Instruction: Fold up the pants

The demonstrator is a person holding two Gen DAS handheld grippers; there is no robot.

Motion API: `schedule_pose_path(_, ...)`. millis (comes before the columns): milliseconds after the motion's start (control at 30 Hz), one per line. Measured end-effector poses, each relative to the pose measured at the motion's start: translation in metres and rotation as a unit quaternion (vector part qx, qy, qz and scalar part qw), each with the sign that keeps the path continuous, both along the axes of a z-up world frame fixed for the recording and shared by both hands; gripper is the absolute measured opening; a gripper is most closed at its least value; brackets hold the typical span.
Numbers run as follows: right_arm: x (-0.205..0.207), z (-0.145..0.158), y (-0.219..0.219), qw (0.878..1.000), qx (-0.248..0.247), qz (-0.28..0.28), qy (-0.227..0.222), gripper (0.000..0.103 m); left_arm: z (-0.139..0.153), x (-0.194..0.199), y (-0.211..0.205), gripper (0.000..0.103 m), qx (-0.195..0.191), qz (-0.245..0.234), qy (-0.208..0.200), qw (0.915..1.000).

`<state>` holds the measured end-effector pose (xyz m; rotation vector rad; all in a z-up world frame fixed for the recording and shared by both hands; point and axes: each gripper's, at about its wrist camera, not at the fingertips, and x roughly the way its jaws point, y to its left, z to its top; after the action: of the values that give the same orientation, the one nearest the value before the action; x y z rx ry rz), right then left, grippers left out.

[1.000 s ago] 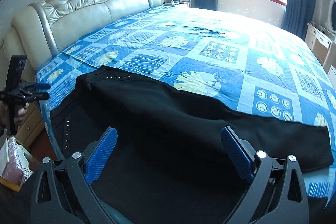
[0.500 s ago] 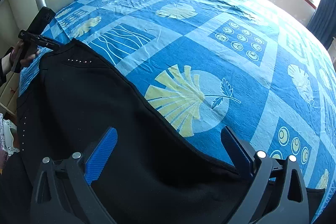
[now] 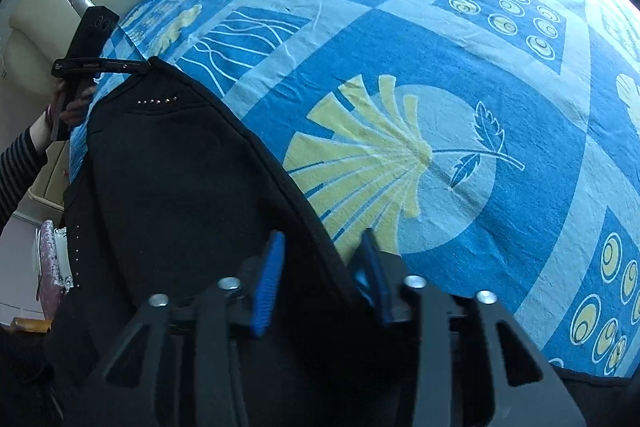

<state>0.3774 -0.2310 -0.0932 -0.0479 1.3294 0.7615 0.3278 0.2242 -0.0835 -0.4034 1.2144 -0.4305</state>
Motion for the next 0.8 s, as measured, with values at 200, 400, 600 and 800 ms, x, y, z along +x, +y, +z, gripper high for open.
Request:
schedule_pose_path(200, -0.007, 0.037, -0.001, 0.998, -0.011, -0.024, -0.063, 0.010, 0.022, -0.003, -0.001, 0.016, 0.015, 0.010, -0.031, 0.9994)
schedule_pose_path(400, -0.053, 0.110, -0.011, 0.983, -0.013, -0.055, -0.176, 0.010, 0.072, -0.022, 0.009, 0.005, -0.035, 0.037, -0.072, 0.9961)
schedule_pose_path(600, -0.150, 0.122, 0.000, 0.967, -0.035, -0.068, -0.245, 0.010, 0.101, -0.090, 0.003, 0.005, -0.044, 0.026, -0.107, 0.9929)
schedule_pose_path(800, -0.219, 0.085, 0.006, 0.965, -0.037, -0.096, -0.243, 0.010, 0.099, -0.162, 0.011, 0.005, -0.049, 0.042, -0.108, 0.9920)
